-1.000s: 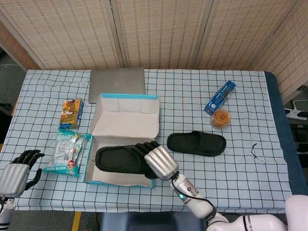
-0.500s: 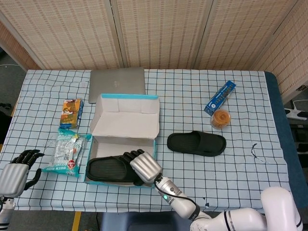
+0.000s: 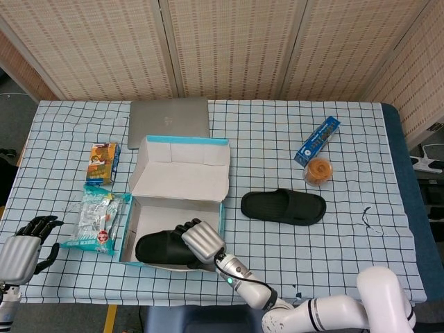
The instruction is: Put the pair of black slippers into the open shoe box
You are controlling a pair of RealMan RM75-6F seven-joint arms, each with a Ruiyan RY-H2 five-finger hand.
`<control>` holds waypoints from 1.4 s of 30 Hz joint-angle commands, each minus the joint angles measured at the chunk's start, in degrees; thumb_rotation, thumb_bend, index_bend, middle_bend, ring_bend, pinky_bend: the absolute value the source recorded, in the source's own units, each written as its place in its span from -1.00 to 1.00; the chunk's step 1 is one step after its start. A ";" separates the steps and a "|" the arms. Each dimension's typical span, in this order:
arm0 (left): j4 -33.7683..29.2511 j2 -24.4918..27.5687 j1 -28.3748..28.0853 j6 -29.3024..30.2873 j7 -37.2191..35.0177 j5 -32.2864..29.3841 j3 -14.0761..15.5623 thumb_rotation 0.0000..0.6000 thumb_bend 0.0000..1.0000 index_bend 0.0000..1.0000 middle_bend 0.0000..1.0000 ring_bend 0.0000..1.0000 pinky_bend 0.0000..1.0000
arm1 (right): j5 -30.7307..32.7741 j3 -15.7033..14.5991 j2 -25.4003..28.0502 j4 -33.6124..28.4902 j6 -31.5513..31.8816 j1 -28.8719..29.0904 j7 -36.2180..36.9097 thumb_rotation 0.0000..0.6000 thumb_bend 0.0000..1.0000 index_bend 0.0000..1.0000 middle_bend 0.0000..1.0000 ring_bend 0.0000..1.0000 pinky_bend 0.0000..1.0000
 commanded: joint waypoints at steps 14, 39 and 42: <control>0.04 -0.21 -0.13 -0.33 0.15 0.29 0.23 1.00 -0.06 -0.45 -0.61 -0.65 -0.20 | -5.15 -1.48 -3.77 6.73 1.09 0.97 6.03 1.00 -0.99 0.32 0.37 0.10 0.15; 0.39 -0.60 -0.45 -1.33 0.44 0.30 0.61 1.00 -0.06 -0.45 -0.61 -0.65 -0.20 | -4.39 0.24 10.63 -4.06 -8.04 0.65 21.09 1.00 -0.99 -1.00 -0.99 -1.00 -0.93; 0.48 -0.72 -0.50 -1.55 0.65 0.14 0.62 1.00 -0.06 -0.45 -0.61 -0.65 -0.20 | -3.22 0.81 14.84 -8.21 -8.61 0.22 22.80 1.00 -0.99 -1.00 -0.99 -1.00 -0.94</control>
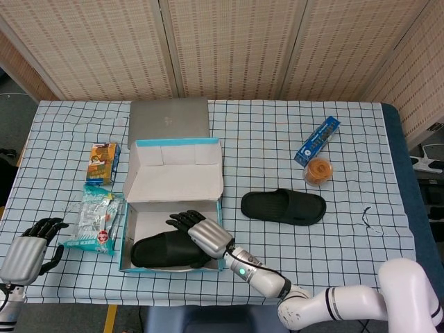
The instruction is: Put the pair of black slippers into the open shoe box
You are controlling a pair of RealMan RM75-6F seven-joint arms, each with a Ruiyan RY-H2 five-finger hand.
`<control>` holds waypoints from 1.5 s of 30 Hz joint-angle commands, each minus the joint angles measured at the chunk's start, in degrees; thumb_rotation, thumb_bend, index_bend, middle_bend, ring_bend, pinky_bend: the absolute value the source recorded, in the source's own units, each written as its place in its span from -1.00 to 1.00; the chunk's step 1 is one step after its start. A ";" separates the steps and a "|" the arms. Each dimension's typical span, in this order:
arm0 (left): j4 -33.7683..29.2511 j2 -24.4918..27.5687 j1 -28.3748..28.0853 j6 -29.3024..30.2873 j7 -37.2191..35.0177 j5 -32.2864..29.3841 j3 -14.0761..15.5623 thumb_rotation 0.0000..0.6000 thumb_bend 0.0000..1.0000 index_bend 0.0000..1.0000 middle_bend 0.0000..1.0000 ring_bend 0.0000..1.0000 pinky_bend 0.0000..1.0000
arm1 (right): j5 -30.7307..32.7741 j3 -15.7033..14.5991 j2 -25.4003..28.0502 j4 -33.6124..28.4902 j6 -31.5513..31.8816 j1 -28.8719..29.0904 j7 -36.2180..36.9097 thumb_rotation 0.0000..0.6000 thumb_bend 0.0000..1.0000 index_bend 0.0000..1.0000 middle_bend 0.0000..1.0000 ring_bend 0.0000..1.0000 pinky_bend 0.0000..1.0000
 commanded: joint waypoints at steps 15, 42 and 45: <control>-0.20 -0.25 0.03 -0.26 0.71 -0.81 -0.22 1.00 -0.06 -0.45 -0.61 -0.65 -0.20 | 0.04 -8.96 20.31 -8.62 19.37 -10.40 -19.09 1.00 -0.99 -1.00 -0.99 -1.00 -0.93; -0.07 -0.36 -0.07 -0.77 1.09 -0.95 -0.03 1.00 -0.06 -0.45 -0.61 -0.65 -0.20 | 14.09 -7.53 15.53 17.51 -2.54 -8.40 -2.31 1.00 -0.98 -1.00 -0.96 -1.00 -0.89; -0.07 -0.34 -0.08 -0.67 1.24 -0.73 0.05 1.00 -0.06 -0.45 -0.61 -0.65 -0.20 | 12.75 -7.31 14.77 18.36 -1.25 -8.80 -1.37 1.00 -0.99 -0.83 -0.76 -0.95 -0.76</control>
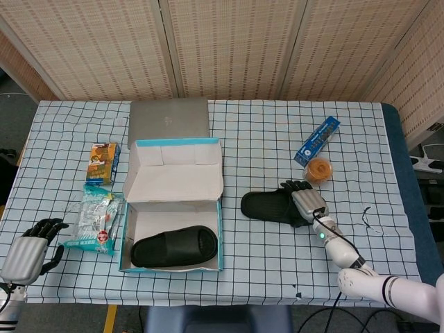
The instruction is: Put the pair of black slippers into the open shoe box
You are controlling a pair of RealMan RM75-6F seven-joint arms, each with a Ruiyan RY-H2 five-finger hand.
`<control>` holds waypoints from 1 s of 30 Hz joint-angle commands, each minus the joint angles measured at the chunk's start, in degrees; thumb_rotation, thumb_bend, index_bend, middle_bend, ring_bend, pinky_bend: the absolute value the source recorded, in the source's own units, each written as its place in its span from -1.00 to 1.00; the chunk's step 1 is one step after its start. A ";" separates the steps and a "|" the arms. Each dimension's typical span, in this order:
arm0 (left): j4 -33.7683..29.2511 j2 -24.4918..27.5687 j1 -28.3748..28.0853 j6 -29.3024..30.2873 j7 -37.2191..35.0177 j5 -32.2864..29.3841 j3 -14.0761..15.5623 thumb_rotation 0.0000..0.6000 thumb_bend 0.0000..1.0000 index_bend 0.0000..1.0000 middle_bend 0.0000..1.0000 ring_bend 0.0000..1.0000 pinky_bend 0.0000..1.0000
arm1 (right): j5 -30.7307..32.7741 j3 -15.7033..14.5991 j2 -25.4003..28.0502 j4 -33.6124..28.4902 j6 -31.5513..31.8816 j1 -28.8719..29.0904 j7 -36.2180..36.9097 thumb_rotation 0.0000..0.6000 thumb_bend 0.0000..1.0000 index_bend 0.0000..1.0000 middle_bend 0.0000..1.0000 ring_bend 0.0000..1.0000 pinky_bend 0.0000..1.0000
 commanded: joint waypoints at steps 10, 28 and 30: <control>0.10 -0.14 -0.05 -0.19 0.07 -0.11 0.03 1.00 -0.06 -0.45 -0.61 -0.65 -0.20 | -5.02 0.43 -1.78 2.52 5.61 -1.98 2.16 1.00 -0.98 -0.06 0.00 -0.26 -0.15; 0.18 -0.26 -0.12 -0.34 0.57 0.16 0.29 1.00 -0.06 -0.45 -0.61 -0.65 -0.20 | -36.84 -4.07 -10.99 -3.31 42.76 -8.30 -16.52 1.00 -0.99 0.16 0.26 0.02 0.15; 0.09 -0.23 -0.10 -0.36 0.39 0.05 0.25 1.00 -0.06 -0.45 -0.61 -0.65 -0.20 | -40.19 -4.49 -12.54 -2.47 43.80 -8.12 -15.99 1.00 -0.98 0.17 0.26 0.02 0.15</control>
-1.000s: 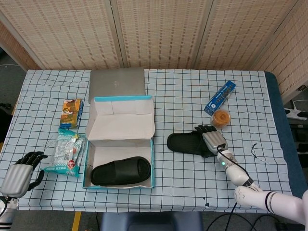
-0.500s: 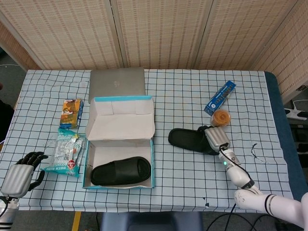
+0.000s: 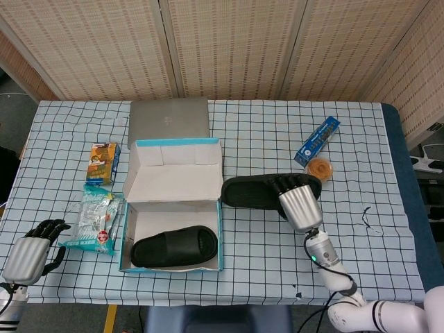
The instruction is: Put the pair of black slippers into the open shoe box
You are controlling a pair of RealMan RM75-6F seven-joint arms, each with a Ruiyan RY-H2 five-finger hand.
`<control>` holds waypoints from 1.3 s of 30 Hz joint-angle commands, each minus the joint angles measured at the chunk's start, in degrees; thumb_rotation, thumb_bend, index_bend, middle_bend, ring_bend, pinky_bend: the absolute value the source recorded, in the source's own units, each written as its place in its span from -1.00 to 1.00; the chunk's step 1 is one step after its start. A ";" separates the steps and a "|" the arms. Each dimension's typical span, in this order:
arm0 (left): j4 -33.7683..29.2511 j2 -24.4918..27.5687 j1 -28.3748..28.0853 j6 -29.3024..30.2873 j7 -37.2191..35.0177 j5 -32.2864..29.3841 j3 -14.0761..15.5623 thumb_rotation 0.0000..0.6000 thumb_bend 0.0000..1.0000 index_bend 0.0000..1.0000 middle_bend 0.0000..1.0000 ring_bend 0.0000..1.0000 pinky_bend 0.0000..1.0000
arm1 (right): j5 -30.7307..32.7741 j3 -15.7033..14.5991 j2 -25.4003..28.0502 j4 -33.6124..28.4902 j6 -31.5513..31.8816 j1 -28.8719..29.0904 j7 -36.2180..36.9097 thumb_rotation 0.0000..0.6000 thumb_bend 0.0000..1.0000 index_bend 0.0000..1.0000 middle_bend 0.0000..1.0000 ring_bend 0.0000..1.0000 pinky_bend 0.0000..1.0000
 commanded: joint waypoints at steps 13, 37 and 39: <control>-0.25 0.35 0.07 0.31 -0.93 0.09 -0.07 1.00 -0.06 -0.45 -0.61 -0.65 -0.20 | -16.96 2.55 -18.03 7.78 -0.76 5.05 -0.08 1.00 -0.99 0.18 0.28 0.04 0.16; -0.92 1.20 0.15 1.05 -3.26 1.21 0.17 1.00 -0.06 -0.45 -0.61 -0.65 -0.20 | -13.85 8.43 -39.10 38.91 -7.72 18.33 12.40 1.00 -0.99 0.24 0.33 0.08 0.16; -0.89 1.20 0.17 1.08 -3.23 1.38 0.28 1.00 -0.06 -0.45 -0.61 -0.65 -0.20 | -13.03 7.64 -39.10 39.05 -7.91 18.48 12.02 1.00 -0.99 0.24 0.33 0.08 0.16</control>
